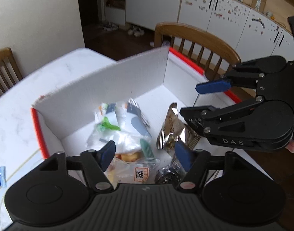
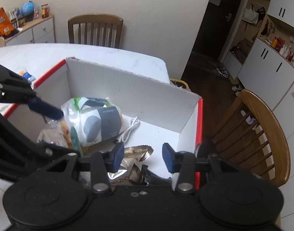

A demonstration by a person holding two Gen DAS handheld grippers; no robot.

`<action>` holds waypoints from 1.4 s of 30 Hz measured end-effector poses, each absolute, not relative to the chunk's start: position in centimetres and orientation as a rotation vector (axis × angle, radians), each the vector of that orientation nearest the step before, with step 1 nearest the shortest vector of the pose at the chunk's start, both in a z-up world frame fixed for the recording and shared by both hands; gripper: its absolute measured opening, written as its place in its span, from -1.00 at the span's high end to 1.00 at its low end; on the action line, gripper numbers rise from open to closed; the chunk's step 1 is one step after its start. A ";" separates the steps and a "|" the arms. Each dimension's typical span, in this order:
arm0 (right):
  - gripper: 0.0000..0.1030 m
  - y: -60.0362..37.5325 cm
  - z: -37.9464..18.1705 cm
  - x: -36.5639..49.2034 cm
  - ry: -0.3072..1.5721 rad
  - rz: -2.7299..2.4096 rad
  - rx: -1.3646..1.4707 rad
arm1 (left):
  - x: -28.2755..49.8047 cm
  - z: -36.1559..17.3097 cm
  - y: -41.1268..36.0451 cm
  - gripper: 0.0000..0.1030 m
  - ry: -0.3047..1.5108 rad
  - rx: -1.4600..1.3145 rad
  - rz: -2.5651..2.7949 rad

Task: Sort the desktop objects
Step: 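Open left tool to drop the green stick while right tool releases the cable, then withdraw both tools from the box toward the remaining packets on the table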

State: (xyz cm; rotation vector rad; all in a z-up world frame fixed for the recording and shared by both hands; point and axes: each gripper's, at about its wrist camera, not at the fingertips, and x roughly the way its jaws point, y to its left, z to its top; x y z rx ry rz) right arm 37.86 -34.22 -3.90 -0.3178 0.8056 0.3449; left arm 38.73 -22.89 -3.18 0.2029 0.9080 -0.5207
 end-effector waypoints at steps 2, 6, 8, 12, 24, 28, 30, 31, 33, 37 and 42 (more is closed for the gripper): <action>0.10 -34.4 -3.4 37.4 0.795 0.349 -0.305 | 38.3 -2.6 -22.6 -0.32 0.898 0.189 -0.523; 0.01 -34.7 -2.2 36.3 0.769 0.360 -0.273 | 36.8 -1.3 -21.6 -0.32 0.865 0.163 -0.509; 0.01 -34.7 -1.7 35.7 0.758 0.368 -0.268 | 36.2 -0.7 -21.0 -0.32 0.851 0.151 -0.500; 0.00 -34.3 -0.8 34.6 0.741 0.382 -0.267 | 34.7 0.4 -19.7 -0.32 0.828 0.123 -0.478; 0.00 -31.7 1.5 30.6 0.696 0.420 -0.256 | 30.7 2.7 -15.8 -0.32 0.757 0.069 -0.436; -0.01 -30.5 2.2 28.9 0.688 0.421 -0.243 | 29.5 3.3 -14.0 -0.32 0.726 0.056 -0.437; -0.01 -29.7 2.5 28.0 0.685 0.421 -0.234 | 28.8 3.5 -13.0 -0.32 0.710 0.059 -0.436; -0.01 -29.3 2.6 27.5 0.684 0.419 -0.230 | 28.5 3.6 -12.3 -0.32 0.706 0.059 -0.438; -0.04 -28.3 2.7 26.5 0.683 0.417 -0.217 | 28.0 3.8 -11.0 -0.32 0.697 0.060 -0.442; -0.17 -26.0 2.7 24.2 0.678 0.399 -0.192 | 26.9 3.9 -8.2 -0.35 0.682 0.066 -0.449; -0.22 -22.4 2.2 21.4 0.692 0.389 -0.179 | 25.7 3.9 -4.5 -0.46 0.677 0.074 -0.459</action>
